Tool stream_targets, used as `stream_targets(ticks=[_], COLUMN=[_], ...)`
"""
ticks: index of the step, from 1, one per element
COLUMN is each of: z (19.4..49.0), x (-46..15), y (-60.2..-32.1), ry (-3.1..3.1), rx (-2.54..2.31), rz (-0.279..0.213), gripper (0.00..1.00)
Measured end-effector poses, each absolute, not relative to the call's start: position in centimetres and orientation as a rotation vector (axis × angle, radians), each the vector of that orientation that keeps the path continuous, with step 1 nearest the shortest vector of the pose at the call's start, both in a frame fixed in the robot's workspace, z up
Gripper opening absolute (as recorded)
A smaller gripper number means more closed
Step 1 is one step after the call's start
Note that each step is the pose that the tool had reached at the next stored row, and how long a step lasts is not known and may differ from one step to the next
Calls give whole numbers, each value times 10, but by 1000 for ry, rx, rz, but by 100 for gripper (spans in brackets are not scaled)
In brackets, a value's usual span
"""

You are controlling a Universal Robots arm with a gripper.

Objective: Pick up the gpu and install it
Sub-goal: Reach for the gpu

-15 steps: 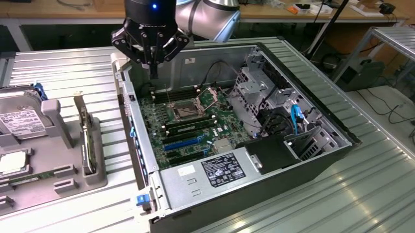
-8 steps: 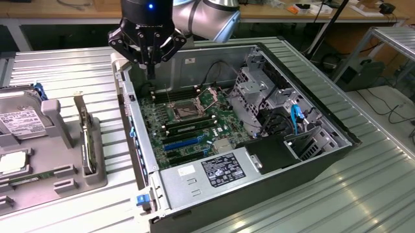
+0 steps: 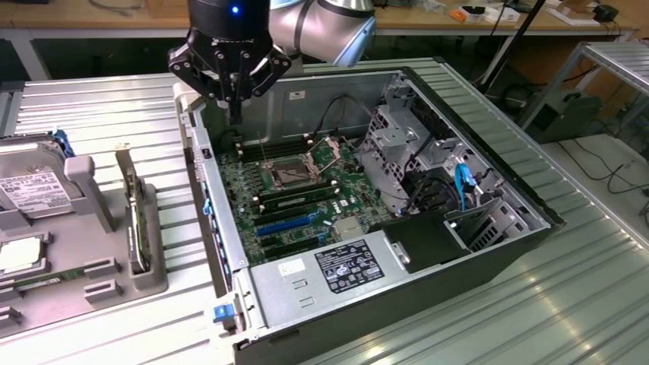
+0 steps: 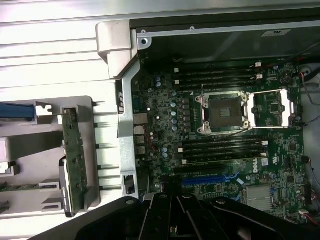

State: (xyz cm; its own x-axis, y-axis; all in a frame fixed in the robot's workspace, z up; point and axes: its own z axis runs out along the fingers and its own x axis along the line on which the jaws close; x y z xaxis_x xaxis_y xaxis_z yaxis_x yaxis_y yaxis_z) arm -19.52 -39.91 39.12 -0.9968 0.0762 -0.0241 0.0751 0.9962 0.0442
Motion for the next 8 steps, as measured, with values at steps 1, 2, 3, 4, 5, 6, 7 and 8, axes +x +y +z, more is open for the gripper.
stream_targets(ticks=[1, 2, 3, 4, 5, 6, 7, 8], z=[391, 391, 391, 391, 391, 391, 391, 391], x=[-196, -196, -197, -197, -198, -199, -200, -202], y=[-399, -399, -399, -399, -399, -399, -399, -399], ry=[3113, 3113, 3113, 3113, 3113, 3113, 3113, 3113], rx=[118, 118, 118, 118, 118, 118, 118, 118], rz=[68, 68, 68, 68, 68, 68, 68, 68], gripper=[11, 11, 11, 11, 11, 11, 11, 11])
